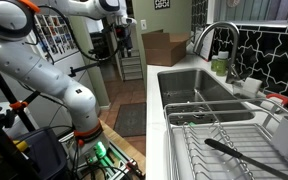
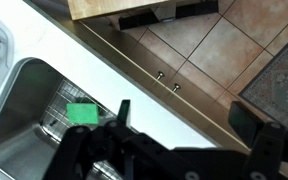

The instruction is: Take the sponge out of the sink

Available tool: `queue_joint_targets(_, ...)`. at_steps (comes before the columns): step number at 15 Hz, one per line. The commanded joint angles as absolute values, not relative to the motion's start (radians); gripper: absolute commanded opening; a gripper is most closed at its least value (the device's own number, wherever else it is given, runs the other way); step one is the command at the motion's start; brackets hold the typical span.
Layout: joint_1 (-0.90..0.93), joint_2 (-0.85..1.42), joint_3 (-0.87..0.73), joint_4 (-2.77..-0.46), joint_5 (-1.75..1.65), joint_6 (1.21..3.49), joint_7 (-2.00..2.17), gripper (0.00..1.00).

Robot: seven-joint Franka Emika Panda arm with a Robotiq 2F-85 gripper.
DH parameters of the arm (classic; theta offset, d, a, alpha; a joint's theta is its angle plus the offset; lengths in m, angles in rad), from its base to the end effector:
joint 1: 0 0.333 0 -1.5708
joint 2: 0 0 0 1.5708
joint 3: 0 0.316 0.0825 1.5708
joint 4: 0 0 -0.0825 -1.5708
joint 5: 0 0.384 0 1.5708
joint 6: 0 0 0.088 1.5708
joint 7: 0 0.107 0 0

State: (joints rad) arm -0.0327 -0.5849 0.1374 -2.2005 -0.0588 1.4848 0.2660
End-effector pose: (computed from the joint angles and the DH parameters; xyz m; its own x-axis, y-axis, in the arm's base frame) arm 0.3538 0.0418 0.5881 0.9761 -0.1958 -0.0939 -0.1788 -0.9700 0.1645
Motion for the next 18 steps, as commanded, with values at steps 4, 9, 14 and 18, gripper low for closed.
queue_joint_targets(4,-0.201,-0.601,-0.110,-2.169,-0.087,1.497,0.277,1.00)
queue_joint_targets(9,-0.210,-0.592,-0.117,-2.158,-0.086,1.487,0.243,1.00)
queue_joint_targets(14,-0.220,-0.546,-0.103,-2.136,-0.094,1.489,0.278,1.00)
queue_joint_targets(18,-0.288,-0.412,-0.179,-2.116,-0.130,1.573,0.310,1.00)
